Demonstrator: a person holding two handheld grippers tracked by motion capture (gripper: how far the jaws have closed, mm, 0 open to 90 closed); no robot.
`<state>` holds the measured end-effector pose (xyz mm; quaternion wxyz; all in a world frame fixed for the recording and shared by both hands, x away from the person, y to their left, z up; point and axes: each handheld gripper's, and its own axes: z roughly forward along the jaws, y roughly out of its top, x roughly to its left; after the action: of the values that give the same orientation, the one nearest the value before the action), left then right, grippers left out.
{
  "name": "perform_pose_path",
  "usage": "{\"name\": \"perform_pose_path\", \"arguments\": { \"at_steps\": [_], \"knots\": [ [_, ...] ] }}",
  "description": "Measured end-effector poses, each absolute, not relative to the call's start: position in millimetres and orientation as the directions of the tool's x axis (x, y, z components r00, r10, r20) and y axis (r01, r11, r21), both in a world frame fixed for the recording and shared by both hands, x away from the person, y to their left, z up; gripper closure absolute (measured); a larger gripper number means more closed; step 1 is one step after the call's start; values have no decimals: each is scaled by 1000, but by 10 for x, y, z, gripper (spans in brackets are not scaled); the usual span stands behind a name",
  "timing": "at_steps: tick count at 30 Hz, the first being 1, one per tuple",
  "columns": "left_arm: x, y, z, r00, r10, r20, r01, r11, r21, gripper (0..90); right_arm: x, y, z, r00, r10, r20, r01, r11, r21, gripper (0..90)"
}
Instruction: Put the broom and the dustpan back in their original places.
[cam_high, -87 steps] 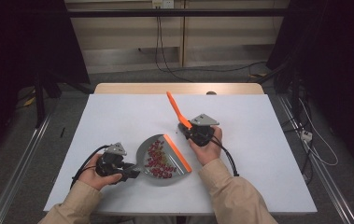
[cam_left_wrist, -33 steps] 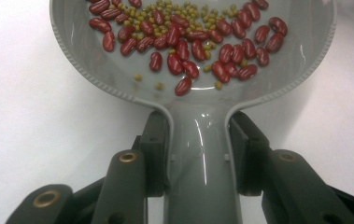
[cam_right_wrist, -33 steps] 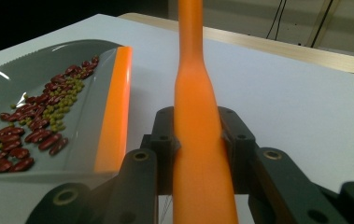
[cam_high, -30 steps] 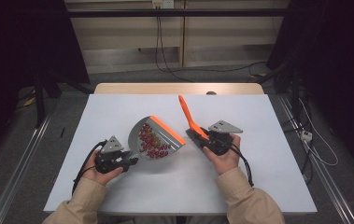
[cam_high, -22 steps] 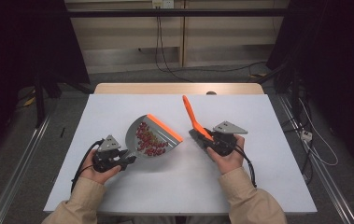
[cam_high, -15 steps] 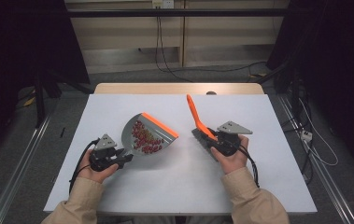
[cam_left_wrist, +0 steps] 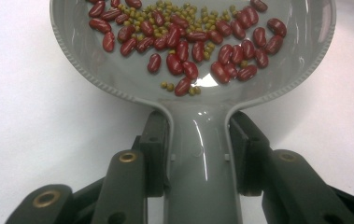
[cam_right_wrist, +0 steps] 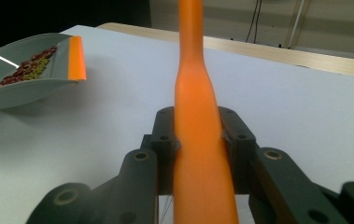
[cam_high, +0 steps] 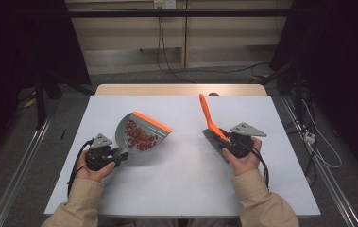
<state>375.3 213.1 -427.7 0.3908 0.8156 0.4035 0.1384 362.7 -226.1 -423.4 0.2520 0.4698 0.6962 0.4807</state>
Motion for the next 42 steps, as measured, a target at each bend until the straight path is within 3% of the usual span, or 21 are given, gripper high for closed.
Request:
{"name": "perform_pose_path", "arguments": {
  "at_steps": [42],
  "knots": [
    [3829, 2227, -4370, 541, 836, -92, 635, -334, 697, 630, 3519, -3095, -4292, -248, 967, 59, 435, 57, 899, 711]
  ]
}}
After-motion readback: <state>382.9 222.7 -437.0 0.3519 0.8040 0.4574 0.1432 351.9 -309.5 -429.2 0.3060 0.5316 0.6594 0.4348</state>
